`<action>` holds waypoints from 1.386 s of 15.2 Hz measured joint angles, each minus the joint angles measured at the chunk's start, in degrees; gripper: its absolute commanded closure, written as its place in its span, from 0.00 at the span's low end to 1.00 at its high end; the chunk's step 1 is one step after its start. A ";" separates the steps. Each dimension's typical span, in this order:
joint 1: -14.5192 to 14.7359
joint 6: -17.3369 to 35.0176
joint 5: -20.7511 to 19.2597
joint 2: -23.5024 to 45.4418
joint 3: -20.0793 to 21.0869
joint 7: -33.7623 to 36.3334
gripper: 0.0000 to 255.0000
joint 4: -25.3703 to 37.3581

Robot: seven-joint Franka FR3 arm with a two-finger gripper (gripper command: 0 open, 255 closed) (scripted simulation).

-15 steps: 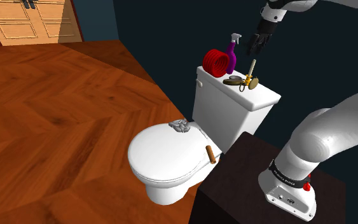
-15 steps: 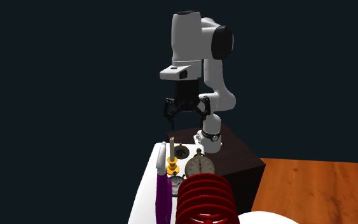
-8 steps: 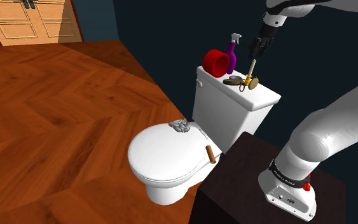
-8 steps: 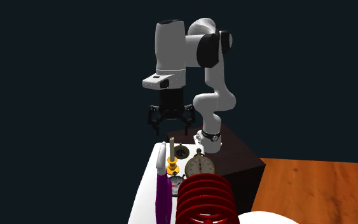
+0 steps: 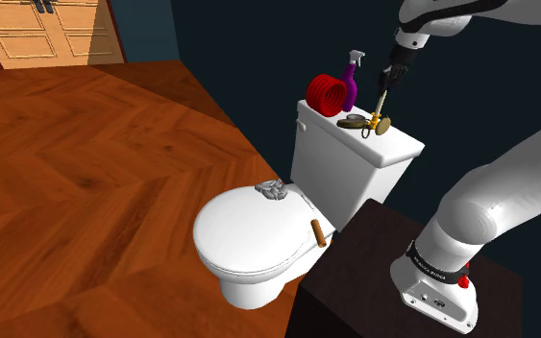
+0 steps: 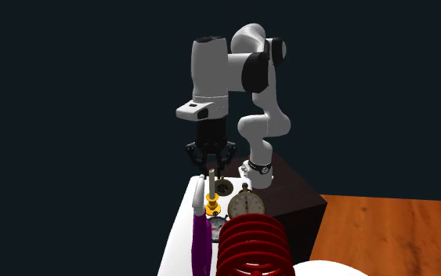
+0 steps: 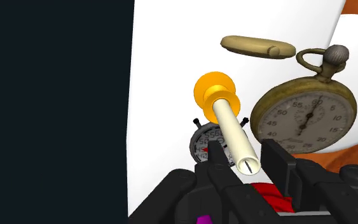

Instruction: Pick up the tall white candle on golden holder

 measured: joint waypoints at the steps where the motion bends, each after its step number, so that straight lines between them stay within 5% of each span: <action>1: -0.01 0.02 -0.01 -0.01 0.00 0.00 1.00 -0.02; 9: -0.01 -0.23 -0.03 -0.09 0.04 0.02 1.00 0.17; 21: 0.47 -9.05 0.59 0.42 0.74 0.04 1.00 9.46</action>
